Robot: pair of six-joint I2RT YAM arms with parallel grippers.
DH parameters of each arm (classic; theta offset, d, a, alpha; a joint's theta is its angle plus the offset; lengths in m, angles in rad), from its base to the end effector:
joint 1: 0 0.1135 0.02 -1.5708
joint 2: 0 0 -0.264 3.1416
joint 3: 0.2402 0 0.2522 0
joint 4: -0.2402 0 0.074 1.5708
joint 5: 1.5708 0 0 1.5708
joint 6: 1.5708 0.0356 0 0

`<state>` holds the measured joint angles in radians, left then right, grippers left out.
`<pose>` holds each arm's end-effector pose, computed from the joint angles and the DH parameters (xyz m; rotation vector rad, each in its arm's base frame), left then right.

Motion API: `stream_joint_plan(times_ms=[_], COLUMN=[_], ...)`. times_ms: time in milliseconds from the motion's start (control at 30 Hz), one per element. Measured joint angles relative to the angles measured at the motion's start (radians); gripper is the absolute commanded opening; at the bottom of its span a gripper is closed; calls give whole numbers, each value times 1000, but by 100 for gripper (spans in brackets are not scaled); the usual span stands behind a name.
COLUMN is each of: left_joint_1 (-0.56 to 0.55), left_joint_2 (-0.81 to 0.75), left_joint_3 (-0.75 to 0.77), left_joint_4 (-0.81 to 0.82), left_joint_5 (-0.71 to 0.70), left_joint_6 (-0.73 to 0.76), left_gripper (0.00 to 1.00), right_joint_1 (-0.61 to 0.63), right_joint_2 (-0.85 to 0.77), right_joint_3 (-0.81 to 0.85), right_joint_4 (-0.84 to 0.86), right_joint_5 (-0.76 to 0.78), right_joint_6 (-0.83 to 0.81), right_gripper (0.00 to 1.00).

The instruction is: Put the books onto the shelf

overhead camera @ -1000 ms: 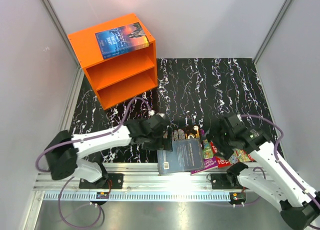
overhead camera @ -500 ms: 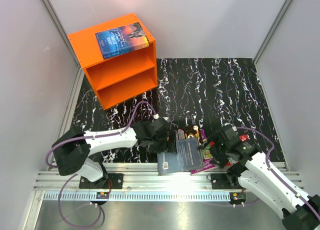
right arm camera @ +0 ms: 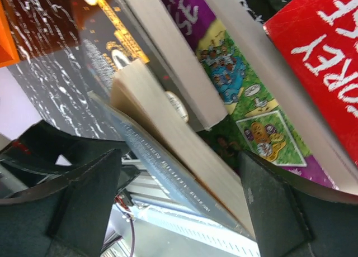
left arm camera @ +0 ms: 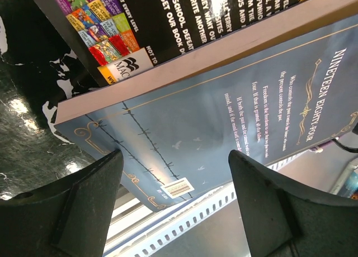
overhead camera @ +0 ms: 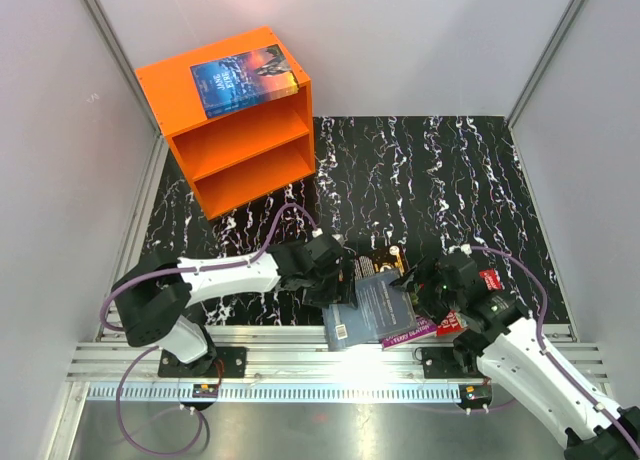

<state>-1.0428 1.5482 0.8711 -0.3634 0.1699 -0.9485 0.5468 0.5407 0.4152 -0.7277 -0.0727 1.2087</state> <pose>0.1448 -0.2602 0.1766 0.2028 2.8812 -0.7917 0.0979 0.0626 0.1958 0.8171 2.4879 0.8163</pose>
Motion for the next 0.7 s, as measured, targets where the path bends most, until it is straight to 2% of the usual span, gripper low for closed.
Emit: stream_joint_plan(times_ms=[67,167,233,300,333,467,533,567,633,700], left_joint_1=[5,6,6,8,10,12,12,12,12,8], left_joint_2=[2,8,10,10,10,2,-4,-5,-9,-9], left_joint_3=[0,0,-1,-3,-6,-11,-12,-11,-6,9], left_joint_4=[2,18,22,21,21,25,24,23,11,-16], left_joint_5=[9,20,23,23,23,22,21,21,15,6], left_joint_6=[-4,-11,-15,-17,-18,-20,-20,-20,-20,-14], left_gripper=[80,80,80,80,80,80,80,80,81,89], right_joint_1=[0,0,0,-2,-3,-3,-3,-3,-5,-5], right_joint_2=[-2,-14,-29,-49,-67,-110,-116,-115,-114,-105], right_joint_3=[-22,-51,-60,-58,-53,-30,-26,-26,-24,-12], right_joint_4=[17,26,16,5,2,3,10,11,14,17], right_joint_5=[-5,-21,-26,-32,-36,-70,-87,-90,-98,-111], right_joint_6=[-1,-7,-17,-29,-36,-39,-37,-37,-36,-37], right_gripper=[88,73,46,33,23,18,8,0,0,0])
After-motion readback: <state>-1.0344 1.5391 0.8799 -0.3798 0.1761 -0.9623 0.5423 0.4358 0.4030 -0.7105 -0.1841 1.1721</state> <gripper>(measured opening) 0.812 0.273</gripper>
